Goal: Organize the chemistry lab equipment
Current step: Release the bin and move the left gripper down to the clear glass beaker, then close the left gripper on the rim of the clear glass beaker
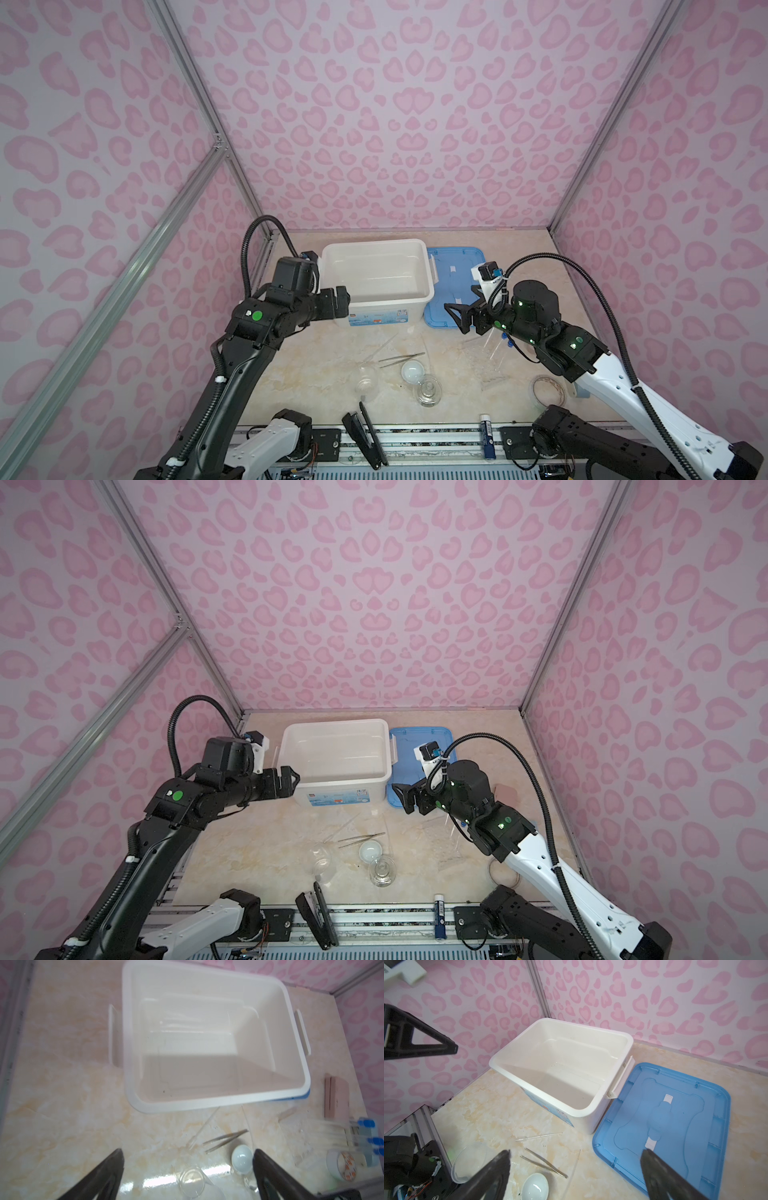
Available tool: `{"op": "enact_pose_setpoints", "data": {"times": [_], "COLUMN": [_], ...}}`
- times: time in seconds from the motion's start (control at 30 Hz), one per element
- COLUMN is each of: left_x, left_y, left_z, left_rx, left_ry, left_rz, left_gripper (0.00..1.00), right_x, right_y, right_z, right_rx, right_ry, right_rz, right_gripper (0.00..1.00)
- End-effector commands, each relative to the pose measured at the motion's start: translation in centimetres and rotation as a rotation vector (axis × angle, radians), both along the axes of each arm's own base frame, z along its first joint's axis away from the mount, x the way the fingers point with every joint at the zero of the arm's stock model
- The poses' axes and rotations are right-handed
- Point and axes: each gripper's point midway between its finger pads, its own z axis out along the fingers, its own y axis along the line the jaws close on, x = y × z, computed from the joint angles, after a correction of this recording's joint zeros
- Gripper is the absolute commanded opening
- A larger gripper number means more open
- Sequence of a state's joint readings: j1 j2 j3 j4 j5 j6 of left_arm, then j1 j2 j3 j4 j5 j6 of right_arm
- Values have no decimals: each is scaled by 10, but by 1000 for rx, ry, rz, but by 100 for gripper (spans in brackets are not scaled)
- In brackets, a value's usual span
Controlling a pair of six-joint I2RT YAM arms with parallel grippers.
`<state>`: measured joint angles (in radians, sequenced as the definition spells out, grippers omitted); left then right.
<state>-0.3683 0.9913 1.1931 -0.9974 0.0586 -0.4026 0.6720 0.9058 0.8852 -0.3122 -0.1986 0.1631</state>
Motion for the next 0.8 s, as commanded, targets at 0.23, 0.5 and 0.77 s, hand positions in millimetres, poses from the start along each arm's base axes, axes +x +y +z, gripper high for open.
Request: {"op": "enact_pose_setpoints", "data": {"times": [0.23, 0.5, 0.77], "left_x": [-55, -78, -93], "left_y": [-27, -47, -60], "left_z": [-82, -118, -145], "left_rx": [-32, 76, 76], "left_ry": [181, 223, 259], "left_rz": [30, -3, -17], "left_gripper": [97, 97, 97], "right_x": [-36, -35, -33], "right_y": [35, 53, 58], "right_z": [-24, -45, -49], "right_rx": [-40, -103, -118], "right_ry": [-26, 4, -1], "right_rz": [99, 117, 111], "right_gripper": [98, 98, 98]}}
